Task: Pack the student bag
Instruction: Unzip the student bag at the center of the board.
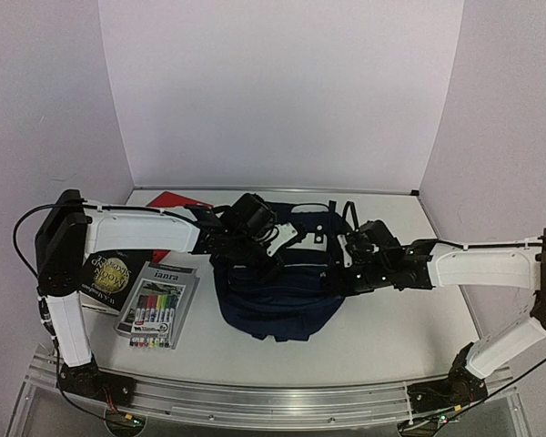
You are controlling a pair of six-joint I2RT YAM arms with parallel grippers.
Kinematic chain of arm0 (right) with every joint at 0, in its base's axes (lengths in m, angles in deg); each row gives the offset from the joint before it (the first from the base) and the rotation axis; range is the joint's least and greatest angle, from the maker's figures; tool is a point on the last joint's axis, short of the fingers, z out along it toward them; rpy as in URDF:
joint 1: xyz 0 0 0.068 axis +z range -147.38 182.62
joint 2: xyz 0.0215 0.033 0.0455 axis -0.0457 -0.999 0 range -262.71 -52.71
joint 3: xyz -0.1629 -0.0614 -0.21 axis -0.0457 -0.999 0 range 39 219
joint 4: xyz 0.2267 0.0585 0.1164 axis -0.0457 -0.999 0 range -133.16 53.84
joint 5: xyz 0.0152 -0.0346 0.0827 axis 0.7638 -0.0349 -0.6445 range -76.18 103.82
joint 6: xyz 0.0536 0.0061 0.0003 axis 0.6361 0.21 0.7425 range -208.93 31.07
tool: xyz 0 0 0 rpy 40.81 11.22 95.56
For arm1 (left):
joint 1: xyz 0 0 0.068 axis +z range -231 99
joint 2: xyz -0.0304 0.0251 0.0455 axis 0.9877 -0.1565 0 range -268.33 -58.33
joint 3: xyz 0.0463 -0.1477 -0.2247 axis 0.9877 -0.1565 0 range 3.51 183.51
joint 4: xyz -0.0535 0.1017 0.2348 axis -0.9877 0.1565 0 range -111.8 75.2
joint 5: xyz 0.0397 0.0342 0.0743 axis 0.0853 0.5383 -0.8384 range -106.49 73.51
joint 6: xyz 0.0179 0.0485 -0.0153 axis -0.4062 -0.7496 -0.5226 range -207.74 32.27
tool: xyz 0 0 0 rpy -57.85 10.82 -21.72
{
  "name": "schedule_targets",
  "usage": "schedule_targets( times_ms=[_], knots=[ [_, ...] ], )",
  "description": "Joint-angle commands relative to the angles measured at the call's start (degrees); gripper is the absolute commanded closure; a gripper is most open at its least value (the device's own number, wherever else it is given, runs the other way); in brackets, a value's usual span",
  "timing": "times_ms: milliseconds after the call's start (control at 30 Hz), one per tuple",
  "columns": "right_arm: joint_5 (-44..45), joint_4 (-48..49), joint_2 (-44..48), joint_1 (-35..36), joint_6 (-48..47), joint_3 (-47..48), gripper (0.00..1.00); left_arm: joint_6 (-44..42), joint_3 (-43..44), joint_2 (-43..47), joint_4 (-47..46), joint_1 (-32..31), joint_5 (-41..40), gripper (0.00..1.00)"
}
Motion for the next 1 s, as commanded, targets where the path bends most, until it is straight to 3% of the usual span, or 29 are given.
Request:
schedule_targets(
  times_ms=[0,200,300,467,633,967],
  knots=[
    [1.61,7.15,-2.63,2.86,4.63,2.05,1.00,2.65,4.08,-1.26,-11.97,0.13,0.03,0.95],
    [6.59,7.18,-2.07,2.86,7.30,0.96,1.00,8.32,-2.57,5.00,-10.73,1.38,-5.21,0.48],
    [6.65,7.18,-2.58,2.87,7.53,1.06,1.00,15.56,-6.31,8.71,-9.16,4.24,-5.81,0.38],
    [7.70,7.22,-4.65,2.87,7.58,1.94,1.00,32.13,-9.00,9.57,-4.47,12.26,-2.28,0.36],
    [7.64,7.18,-5.58,2.87,7.50,2.79,1.00,44.55,-14.24,8.63,-8.75,18.44,3.20,0.37],
    [7.44,7.22,-5.42,2.87,7.55,2.33,1.00,49.42,-16.10,4.52,-12.62,20.08,8.44,0.47]
  ],
)
